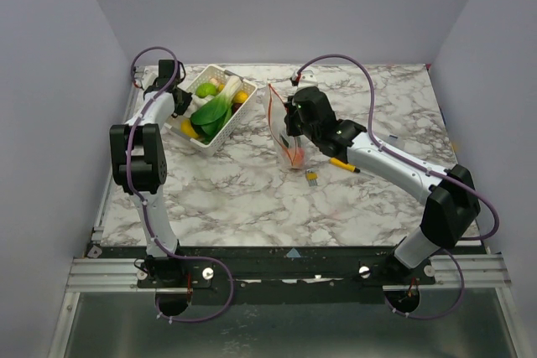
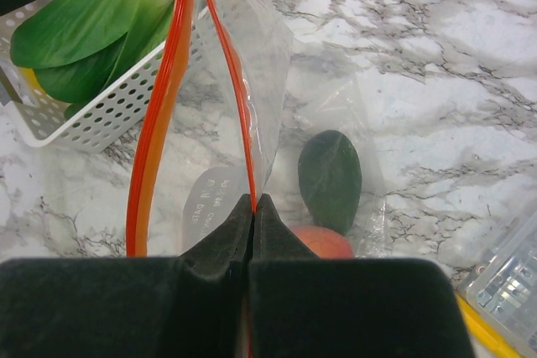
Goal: Place the food in the zip-top bag and seal the zipper
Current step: Pick up the fake vegetable from the bin.
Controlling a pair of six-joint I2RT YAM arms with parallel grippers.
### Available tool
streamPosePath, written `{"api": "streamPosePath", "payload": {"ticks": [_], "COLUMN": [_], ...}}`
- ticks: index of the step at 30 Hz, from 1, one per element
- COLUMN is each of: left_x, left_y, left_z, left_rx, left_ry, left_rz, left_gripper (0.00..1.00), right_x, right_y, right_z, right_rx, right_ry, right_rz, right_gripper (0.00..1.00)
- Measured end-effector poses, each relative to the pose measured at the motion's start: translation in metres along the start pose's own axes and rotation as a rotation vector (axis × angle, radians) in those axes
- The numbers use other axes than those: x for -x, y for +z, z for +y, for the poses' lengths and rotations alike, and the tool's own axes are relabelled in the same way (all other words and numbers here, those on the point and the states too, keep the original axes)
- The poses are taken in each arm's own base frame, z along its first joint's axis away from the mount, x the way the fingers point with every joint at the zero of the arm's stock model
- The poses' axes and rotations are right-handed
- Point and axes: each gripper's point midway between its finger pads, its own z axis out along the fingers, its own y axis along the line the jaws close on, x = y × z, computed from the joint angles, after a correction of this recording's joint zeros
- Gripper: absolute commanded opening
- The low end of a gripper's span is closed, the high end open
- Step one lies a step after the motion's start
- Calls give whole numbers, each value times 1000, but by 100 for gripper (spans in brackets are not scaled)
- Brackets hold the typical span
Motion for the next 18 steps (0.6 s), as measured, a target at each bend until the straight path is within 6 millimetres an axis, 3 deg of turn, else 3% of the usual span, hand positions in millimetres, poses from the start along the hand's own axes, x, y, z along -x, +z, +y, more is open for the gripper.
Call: {"api": "streamPosePath", "payload": {"ticks": [4,10,14,18], "left_x": [1,1,9,27], "left_y": [0,-8,-36,-71], "left_z": [0,2,2,-11], "left_rx": [-1,-19,-56,-123], "left_ry": [18,66,111,152], "left_rz": [-2,-11,-36,-88], "left_gripper": [0,0,0,0], "right_x": [0,-1,-3,-3], "right_y": [0,1,2,2], "right_z": [0,0,0,0], "right_rx": [0,-1,-2,-3], "right_ry": [0,-1,-2,-2], "right_rz": [0,2,6,6], "right_gripper": [1,1,1,1]}}
